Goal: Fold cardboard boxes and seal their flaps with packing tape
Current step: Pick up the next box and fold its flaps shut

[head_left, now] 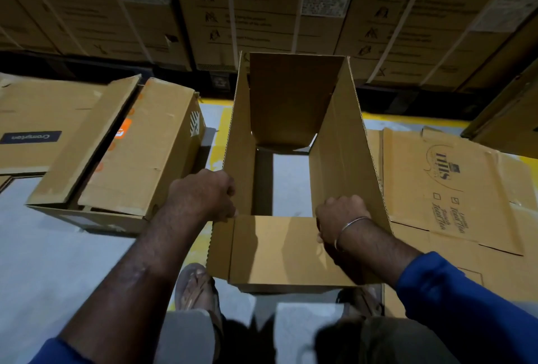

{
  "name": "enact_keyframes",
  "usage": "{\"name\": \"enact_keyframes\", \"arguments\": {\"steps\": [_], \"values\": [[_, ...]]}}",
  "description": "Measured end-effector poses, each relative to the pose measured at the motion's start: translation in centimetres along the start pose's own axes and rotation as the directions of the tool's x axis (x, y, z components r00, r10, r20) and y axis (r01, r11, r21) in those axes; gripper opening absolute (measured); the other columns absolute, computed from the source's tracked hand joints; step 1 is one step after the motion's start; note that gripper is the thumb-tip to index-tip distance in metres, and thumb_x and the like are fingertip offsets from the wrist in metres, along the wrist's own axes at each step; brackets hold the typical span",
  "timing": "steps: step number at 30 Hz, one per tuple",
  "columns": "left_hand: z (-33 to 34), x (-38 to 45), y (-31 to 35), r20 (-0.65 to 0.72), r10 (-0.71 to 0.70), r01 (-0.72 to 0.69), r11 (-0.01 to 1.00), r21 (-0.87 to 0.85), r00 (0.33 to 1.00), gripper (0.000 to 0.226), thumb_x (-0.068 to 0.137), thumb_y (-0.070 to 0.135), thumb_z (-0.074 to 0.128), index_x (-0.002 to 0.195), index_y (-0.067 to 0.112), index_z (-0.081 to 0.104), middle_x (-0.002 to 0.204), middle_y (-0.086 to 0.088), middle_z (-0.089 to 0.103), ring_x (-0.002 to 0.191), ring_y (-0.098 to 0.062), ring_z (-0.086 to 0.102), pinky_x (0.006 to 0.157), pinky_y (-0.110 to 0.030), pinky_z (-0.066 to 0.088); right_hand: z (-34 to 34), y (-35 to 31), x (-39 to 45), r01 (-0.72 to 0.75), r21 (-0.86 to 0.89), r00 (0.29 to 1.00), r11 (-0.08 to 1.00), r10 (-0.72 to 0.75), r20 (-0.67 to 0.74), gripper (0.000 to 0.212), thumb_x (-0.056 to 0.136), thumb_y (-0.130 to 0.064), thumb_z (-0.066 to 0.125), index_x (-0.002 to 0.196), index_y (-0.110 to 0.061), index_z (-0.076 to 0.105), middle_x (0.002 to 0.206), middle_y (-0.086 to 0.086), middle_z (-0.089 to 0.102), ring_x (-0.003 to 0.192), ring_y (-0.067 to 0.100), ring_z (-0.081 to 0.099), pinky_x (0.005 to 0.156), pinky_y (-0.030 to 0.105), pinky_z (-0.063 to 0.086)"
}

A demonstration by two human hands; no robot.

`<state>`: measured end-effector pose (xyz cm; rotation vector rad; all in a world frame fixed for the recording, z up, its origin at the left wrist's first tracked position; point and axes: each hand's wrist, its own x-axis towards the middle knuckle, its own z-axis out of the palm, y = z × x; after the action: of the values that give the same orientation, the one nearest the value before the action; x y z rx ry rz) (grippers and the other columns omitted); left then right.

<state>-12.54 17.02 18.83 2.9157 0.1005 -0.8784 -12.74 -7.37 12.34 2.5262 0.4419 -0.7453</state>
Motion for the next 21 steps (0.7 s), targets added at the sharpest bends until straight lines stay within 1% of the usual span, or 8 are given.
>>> {"name": "enact_keyframes", "arguments": {"steps": [3,6,8,9,11,15,17,21], "values": [[0.2,0.2,0.0,0.002,0.016,-0.015,1.0,-0.005,1.0,0.056,0.083,0.052,0.079,0.134,0.042,0.059,0.141,0.004,0.057,0.122,-0.022,0.059,0.099,-0.048,0.051,-1.7,0.6,1.1,0.076,0.149,0.997,0.986,-0.073,-0.028,0.054,0.095,-0.056,0.063,0.137,-0.023,0.055,0.133,0.003,0.06,0.119,0.025,0.06,0.093,0.042,0.047],[0.2,0.4,0.3,-0.003,0.015,-0.015,1.0,-0.008,1.0,0.056,0.085,0.053,0.077,0.136,0.039,0.057,0.14,0.002,0.057,0.122,-0.023,0.06,0.099,-0.046,0.052,-4.6,1.7,4.4,0.141,0.315,0.971,0.938,-0.068,-0.231,0.059,0.097,-0.055,0.06,0.148,-0.028,0.048,0.147,0.001,0.051,0.132,0.025,0.051,0.101,0.045,0.047],[0.3,0.6,0.2,-0.002,0.003,-0.003,1.0,-0.017,1.0,0.058,0.086,0.054,0.076,0.138,0.036,0.056,0.139,0.001,0.058,0.121,-0.023,0.06,0.099,-0.046,0.052,-6.3,2.8,7.7,0.176,0.434,0.929,0.883,-0.004,-0.37,0.065,0.097,-0.051,0.062,0.153,-0.028,0.041,0.155,0.002,0.042,0.14,0.025,0.042,0.105,0.045,0.046],[0.4,0.8,0.0,0.002,0.0,0.0,1.0,-0.026,1.0,0.059,0.086,0.055,0.076,0.138,0.036,0.056,0.138,0.001,0.059,0.12,-0.023,0.061,0.099,-0.047,0.052,-7.1,3.4,9.3,0.176,0.496,0.912,0.85,0.049,-0.407,0.068,0.096,-0.047,0.064,0.156,-0.027,0.037,0.159,0.002,0.035,0.143,0.025,0.037,0.108,0.045,0.045],[0.5,1.2,-0.4,0.013,0.004,-0.003,0.999,-0.049,1.0,0.061,0.084,0.058,0.075,0.138,0.036,0.056,0.138,0.002,0.059,0.12,-0.022,0.061,0.099,-0.047,0.053,-8.2,4.7,12.7,0.14,0.581,0.884,0.802,0.163,-0.438,0.078,0.094,-0.039,0.07,0.159,-0.026,0.029,0.167,0.002,0.021,0.15,0.026,0.026,0.115,0.047,0.04],[0.6,1.5,-1.3,0.023,0.025,-0.023,0.996,-0.087,0.999,0.063,0.084,0.061,0.074,0.14,0.038,0.055,0.143,0.004,0.059,0.122,-0.02,0.061,0.099,-0.047,0.054,-10.9,7.7,18.7,0.064,0.624,0.82,0.779,0.315,-0.477,0.095,0.09,-0.024,0.076,0.164,-0.022,0.016,0.172,0.006,0.002,0.157,0.03,0.009,0.126,0.048,0.025],[0.7,1.7,-1.6,0.008,0.034,-0.034,0.995,-0.098,0.999,0.059,0.085,0.062,0.072,0.137,0.038,0.057,0.141,0.006,0.06,0.119,-0.018,0.062,0.097,-0.045,0.054,-12.5,9.5,21.1,0.026,0.619,0.791,0.785,0.363,-0.493,0.101,0.088,-0.019,0.078,0.164,-0.022,0.012,0.172,0.006,-0.003,0.158,0.031,0.002,0.127,0.049,0.017],[0.7,2.2,-2.0,0.005,0.025,-0.024,0.992,-0.124,1.0,0.052,0.085,0.066,0.07,0.129,0.04,0.06,0.139,0.007,0.059,0.122,-0.017,0.059,0.099,-0.044,0.052,-13.4,12.6,24.8,-0.051,0.609,0.798,0.791,0.399,-0.452,0.111,0.083,-0.019,0.081,0.164,-0.028,0.005,0.173,0.004,-0.002,0.158,0.037,-0.003,0.127,0.058,0.007]]}}
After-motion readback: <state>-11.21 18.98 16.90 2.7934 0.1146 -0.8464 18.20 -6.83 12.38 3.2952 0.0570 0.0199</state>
